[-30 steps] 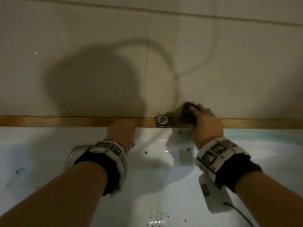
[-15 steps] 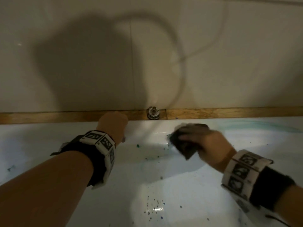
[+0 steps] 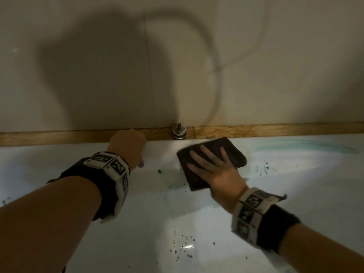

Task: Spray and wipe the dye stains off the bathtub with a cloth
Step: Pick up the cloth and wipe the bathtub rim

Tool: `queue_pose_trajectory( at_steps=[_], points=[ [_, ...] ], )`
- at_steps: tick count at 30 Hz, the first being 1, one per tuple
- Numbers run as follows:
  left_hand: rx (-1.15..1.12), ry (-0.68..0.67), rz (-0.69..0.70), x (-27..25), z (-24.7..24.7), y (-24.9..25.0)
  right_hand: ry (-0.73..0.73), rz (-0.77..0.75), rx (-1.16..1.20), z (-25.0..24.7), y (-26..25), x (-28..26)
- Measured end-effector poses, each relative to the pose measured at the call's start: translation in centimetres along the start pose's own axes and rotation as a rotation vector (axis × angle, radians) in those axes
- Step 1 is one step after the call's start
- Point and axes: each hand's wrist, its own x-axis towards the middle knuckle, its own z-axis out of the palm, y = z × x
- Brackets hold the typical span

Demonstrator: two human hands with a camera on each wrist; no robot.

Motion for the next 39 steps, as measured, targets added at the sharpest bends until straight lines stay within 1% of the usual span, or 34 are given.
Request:
queue_pose_trajectory(
  at_steps=[1, 2, 3, 4, 5, 6, 7, 8, 9, 10, 13, 15, 17, 18, 19, 20, 21, 23, 24, 25, 27, 28, 29, 30, 31, 33, 34, 35, 36, 37, 38, 39],
  points=[
    [-0.003, -0.004, -0.002, 0.1, -0.1, 0.0, 0.032, -0.047, 0.062, -1.0, 1.0, -0.4],
    [-0.005, -0.009, -0.004, 0.2, -0.2, 0.0, 0.104, -0.048, 0.129, -1.8, 2.0, -0.5],
    [-0.006, -0.013, -0.006, 0.3, -0.4, 0.0, 0.201, 0.012, 0.163, -2.6, 3.1, -0.2],
    [-0.009, -0.019, -0.008, 0.4, -0.5, 0.0, 0.267, 0.136, 0.188, -3.4, 4.0, 0.5],
    [-0.016, -0.027, -0.011, 0.4, -0.5, -0.1, 0.261, 0.306, 0.218, -3.9, 4.5, 1.2],
    [-0.02, -0.032, -0.014, 0.4, -0.5, -0.2, 0.18, 0.456, 0.222, -3.5, 4.7, 1.9],
    [-0.019, -0.034, -0.015, 0.5, -0.4, -0.3, 0.05, 0.543, 0.196, -2.9, 4.4, 2.4],
    [-0.016, -0.033, -0.016, 0.4, -0.4, -0.3, -0.082, 0.562, 0.152, -2.3, 3.5, 2.7],
    [-0.015, -0.03, -0.017, 0.4, -0.4, -0.3, -0.142, 0.56, 0.141, -1.6, 2.5, 2.8],
    [-0.014, -0.025, -0.018, 0.4, -0.3, -0.3, -0.142, 0.52, 0.132, -1.0, 1.6, 2.6],
    [-0.004, -0.022, -0.01, 0.4, -0.4, -0.2, 0.041, 0.348, 0.058, 0.6, 0.4, 0.7],
    [-0.003, -0.025, -0.015, 0.3, -0.3, -0.1, 0.089, 0.276, 0.03, 1.5, 0.1, -1.1],
    [0.001, -0.011, -0.023, 0.2, -0.1, 0.1, 0.17, 0.212, 0.165, 1.2, -0.3, -2.8],
    [0.002, -0.004, -0.026, 0.1, 0.0, 0.2, 0.227, 0.207, 0.25, 0.8, -0.1, -3.5],
    [-0.001, -0.002, -0.028, 0.0, 0.1, 0.2, 0.324, 0.236, 0.306, 0.1, 0.4, -3.9],
    [-0.005, 0.003, -0.028, 0.0, 0.0, 0.2, 0.432, 0.3, 0.334, -0.6, 1.3, -4.1],
    [-0.008, 0.008, -0.028, 0.1, -0.1, 0.2, 0.509, 0.392, 0.337, -1.5, 2.4, -3.9],
    [-0.017, 0.007, -0.027, 0.2, -0.3, 0.1, 0.605, 0.577, 0.266, -2.8, 5.1, -2.6],
    [-0.018, 0.004, -0.028, 0.3, -0.3, 0.0, 0.566, 0.655, 0.239, -3.1, 6.5, -1.6],
    [-0.017, 0.001, -0.03, 0.4, -0.3, -0.1, 0.416, 0.693, 0.244, -3.6, 7.3, -0.4],
    [-0.022, -0.005, -0.037, 0.4, -0.3, -0.1, -0.042, 0.691, 0.18, -3.6, 7.3, 1.0],
    [-0.022, -0.006, -0.04, 0.5, -0.3, -0.2, -0.188, 0.675, 0.137, -3.0, 7.0, 0.9],
    [-0.017, -0.008, -0.041, 0.5, -0.2, -0.2, -0.246, 0.646, 0.116, -2.4, 6.5, 0.3],
    [-0.013, -0.011, -0.044, 0.6, -0.1, -0.1, -0.243, 0.613, 0.119, -1.9, 5.9, -0.6],
    [-0.011, -0.015, -0.051, 0.6, 0.0, -0.2, -0.185, 0.569, 0.13, -1.6, 5.2, -1.8],
    [-0.013, -0.016, -0.059, 0.6, 0.2, -0.1, 0.014, 0.433, 0.181, -1.4, 4.1, -4.2],
    [-0.014, -0.015, -0.059, 0.6, 0.2, -0.1, 0.133, 0.396, 0.18, -1.2, 4.1, -5.3],
    [-0.016, -0.013, -0.055, 0.6, 0.3, -0.1, 0.254, 0.408, 0.174, -1.8, 4.4, -5.9],
    [-0.016, -0.01, -0.051, 0.6, 0.3, -0.1, 0.336, 0.46, 0.183, -2.5, 5.1, -5.8],
    [-0.014, -0.007, -0.048, 0.7, 0.2, -0.2, 0.386, 0.538, 0.198, -3.4, 6.0, -5.3],
    [-0.016, -0.002, -0.049, 0.8, 0.1, -0.2, 0.388, 0.634, 0.203, -4.3, 7.0, -4.6],
    [-0.018, 0.002, -0.054, 0.8, 0.0, -0.3, 0.308, 0.718, 0.203, -4.8, 8.3, -3.6]
  ],
)
